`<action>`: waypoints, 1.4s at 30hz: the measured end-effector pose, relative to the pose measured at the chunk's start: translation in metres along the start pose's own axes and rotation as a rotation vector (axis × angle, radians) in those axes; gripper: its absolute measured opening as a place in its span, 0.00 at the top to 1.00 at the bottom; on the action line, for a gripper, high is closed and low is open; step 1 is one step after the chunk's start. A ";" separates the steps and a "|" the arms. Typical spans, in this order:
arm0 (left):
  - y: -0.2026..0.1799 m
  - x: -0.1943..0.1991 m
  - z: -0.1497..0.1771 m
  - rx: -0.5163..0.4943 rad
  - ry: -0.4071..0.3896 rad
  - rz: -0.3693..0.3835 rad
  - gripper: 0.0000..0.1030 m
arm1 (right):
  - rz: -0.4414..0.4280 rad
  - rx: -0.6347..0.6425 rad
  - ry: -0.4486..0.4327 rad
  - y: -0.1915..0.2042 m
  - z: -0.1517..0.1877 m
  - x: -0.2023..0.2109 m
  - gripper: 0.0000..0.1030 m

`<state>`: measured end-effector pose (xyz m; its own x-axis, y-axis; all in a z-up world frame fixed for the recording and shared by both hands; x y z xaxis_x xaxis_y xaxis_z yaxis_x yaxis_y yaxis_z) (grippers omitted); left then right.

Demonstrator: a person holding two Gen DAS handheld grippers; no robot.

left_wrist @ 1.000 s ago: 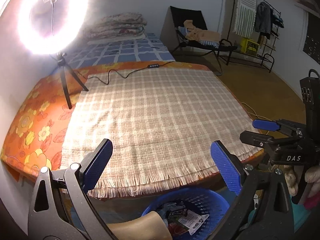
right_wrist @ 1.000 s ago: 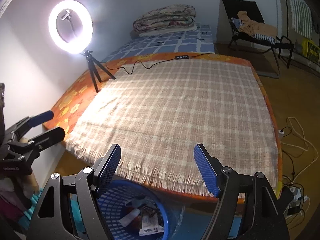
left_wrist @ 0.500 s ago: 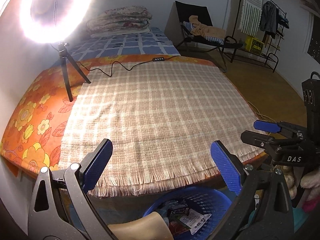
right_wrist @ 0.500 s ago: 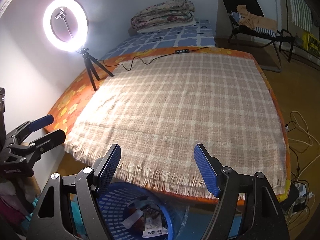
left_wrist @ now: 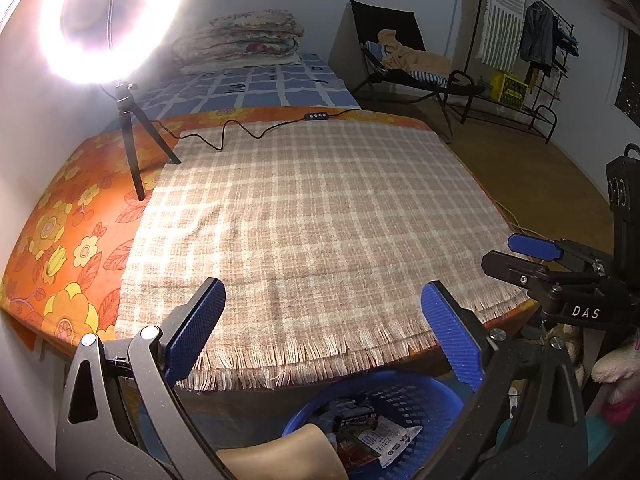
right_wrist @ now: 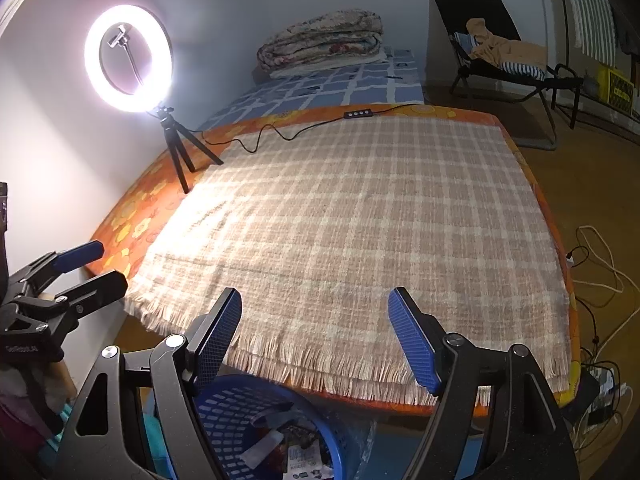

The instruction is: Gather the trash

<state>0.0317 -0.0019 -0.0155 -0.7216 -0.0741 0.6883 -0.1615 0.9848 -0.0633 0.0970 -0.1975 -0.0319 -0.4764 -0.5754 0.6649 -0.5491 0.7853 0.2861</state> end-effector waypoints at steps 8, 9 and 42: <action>0.001 0.000 -0.001 -0.002 0.000 0.000 0.03 | 0.014 0.015 0.000 0.001 -0.001 -0.003 0.25; 0.001 0.000 -0.001 -0.003 -0.001 0.000 0.03 | 0.016 0.018 0.001 0.001 0.000 -0.003 0.25; 0.002 0.000 0.002 -0.011 -0.005 -0.017 0.03 | 0.039 0.039 0.059 0.000 0.009 -0.002 0.25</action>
<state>0.0298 -0.0007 -0.0170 -0.7226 -0.0914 0.6853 -0.1661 0.9851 -0.0438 0.0920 -0.1986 -0.0392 -0.4572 -0.5287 0.7151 -0.5575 0.7969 0.2327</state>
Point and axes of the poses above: each gripper's, at about its wrist camera, not at the fingertips, and x roughly against the way its jaws point, y to its left, z to its underside, the point moved 5 cm from there along -x, roughly the way its jaws point, and after that the axes turned 3 degrees about -y, right-handed, at the moved point
